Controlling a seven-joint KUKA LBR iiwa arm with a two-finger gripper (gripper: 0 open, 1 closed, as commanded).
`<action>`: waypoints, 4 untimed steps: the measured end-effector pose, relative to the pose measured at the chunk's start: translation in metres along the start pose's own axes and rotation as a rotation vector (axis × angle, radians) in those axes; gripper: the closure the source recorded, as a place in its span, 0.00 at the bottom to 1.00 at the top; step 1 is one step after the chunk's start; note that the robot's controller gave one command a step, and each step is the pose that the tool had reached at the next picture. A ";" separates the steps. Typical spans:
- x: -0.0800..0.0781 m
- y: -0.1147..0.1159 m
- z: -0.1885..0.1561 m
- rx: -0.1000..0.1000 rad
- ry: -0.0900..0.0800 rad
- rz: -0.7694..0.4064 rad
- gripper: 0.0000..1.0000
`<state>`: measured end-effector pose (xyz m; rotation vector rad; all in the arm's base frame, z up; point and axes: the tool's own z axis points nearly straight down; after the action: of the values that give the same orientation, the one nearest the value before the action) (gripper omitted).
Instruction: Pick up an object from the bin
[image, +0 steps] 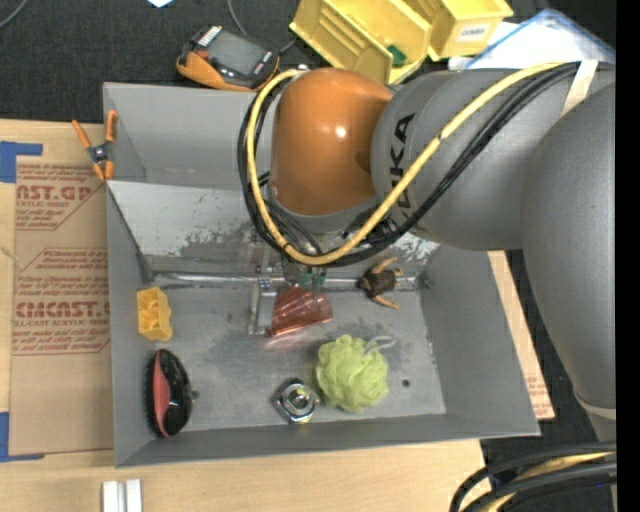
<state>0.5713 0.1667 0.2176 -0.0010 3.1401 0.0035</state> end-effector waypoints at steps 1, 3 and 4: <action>0.000 0.000 0.000 0.000 0.000 0.000 0.00; -0.004 0.003 0.011 -0.002 -0.003 0.263 0.00; 0.010 -0.049 0.011 0.002 -0.002 -0.088 0.00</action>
Offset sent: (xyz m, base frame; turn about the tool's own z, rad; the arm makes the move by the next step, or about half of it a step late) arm -0.0050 -0.0702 -0.0302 -0.1367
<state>0.5614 0.1178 0.2064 -0.1383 3.1351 0.0005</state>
